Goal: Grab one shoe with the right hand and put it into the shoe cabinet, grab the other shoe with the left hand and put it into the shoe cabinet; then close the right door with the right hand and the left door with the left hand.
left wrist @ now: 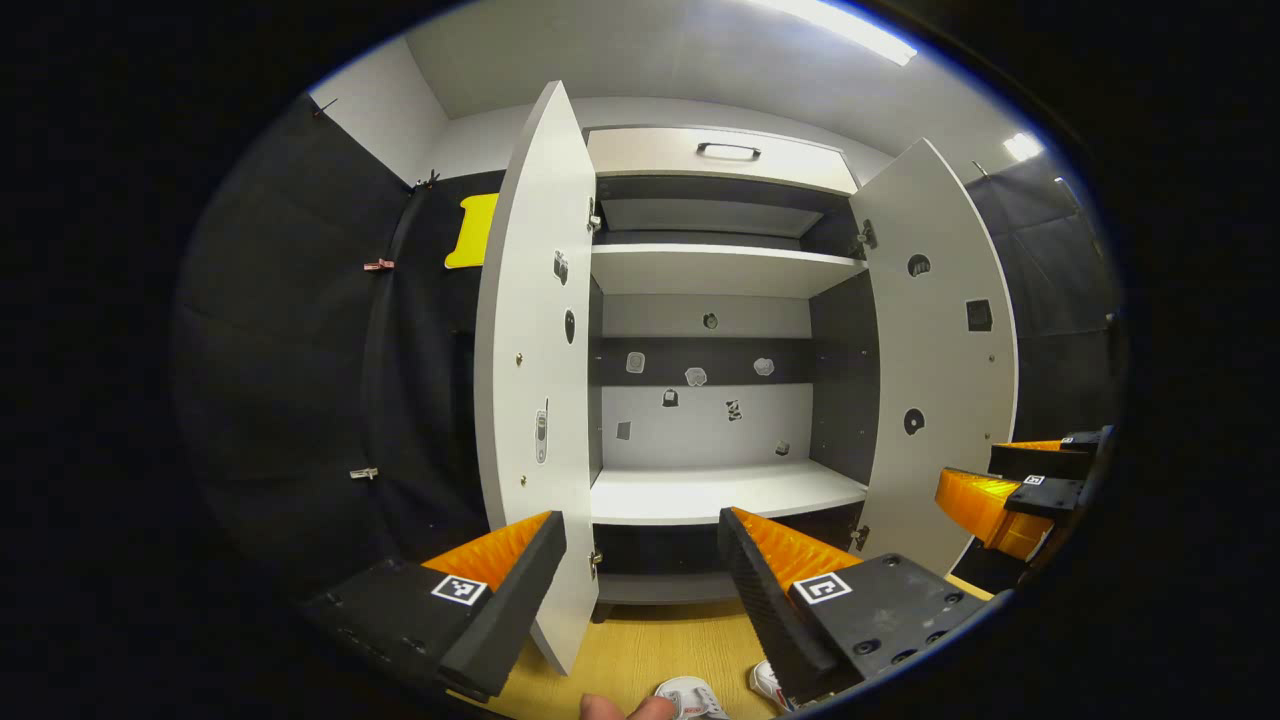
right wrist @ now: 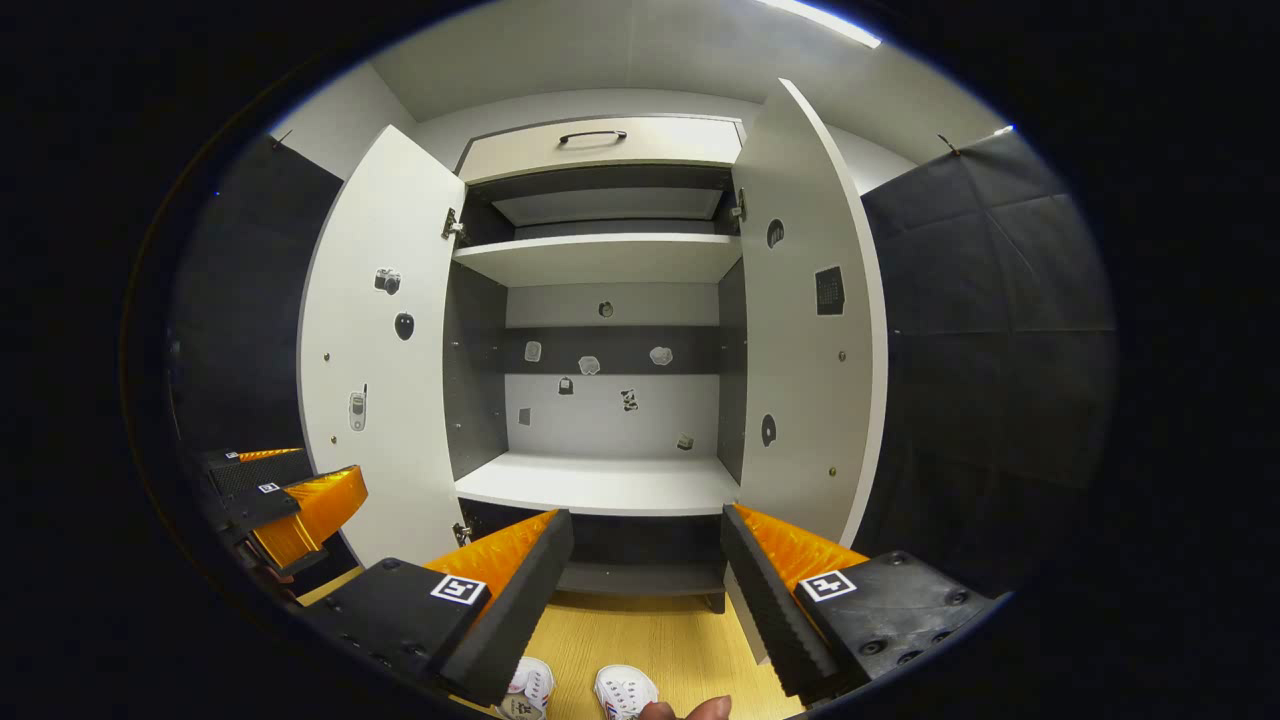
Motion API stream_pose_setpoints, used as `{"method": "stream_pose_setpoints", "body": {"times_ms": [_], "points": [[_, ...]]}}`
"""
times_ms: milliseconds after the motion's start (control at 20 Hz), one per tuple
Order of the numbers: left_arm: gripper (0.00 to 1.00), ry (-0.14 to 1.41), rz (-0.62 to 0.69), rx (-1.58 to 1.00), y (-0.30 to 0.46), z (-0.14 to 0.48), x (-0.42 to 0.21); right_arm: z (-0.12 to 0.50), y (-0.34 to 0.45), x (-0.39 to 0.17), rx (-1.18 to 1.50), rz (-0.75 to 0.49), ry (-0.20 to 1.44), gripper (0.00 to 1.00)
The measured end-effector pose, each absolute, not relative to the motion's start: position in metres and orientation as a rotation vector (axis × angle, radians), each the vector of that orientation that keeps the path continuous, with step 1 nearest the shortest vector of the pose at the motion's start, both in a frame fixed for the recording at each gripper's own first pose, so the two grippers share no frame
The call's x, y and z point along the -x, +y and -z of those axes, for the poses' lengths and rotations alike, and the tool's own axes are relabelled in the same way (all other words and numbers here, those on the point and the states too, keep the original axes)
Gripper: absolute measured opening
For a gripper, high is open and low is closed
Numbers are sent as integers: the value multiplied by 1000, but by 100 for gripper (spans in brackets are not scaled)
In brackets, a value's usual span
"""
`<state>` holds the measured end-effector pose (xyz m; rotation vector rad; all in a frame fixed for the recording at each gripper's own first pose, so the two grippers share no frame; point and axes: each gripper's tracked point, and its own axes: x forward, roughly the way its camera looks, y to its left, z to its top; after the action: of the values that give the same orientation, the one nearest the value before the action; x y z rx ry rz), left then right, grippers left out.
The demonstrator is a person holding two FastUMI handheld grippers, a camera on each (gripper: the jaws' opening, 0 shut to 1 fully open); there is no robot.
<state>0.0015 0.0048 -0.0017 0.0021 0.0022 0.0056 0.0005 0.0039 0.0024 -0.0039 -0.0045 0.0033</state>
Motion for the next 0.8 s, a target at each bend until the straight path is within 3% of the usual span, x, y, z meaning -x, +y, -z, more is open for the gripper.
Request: {"method": "stream_pose_setpoints", "body": {"times_ms": [450,800], "points": [[95,-6,-14,-5,8,-1,0,3,7,-2,11,-23,17,98],[95,-4,-29,-14,10,4,4,106,17,9,-29,-121,324,98]]}}
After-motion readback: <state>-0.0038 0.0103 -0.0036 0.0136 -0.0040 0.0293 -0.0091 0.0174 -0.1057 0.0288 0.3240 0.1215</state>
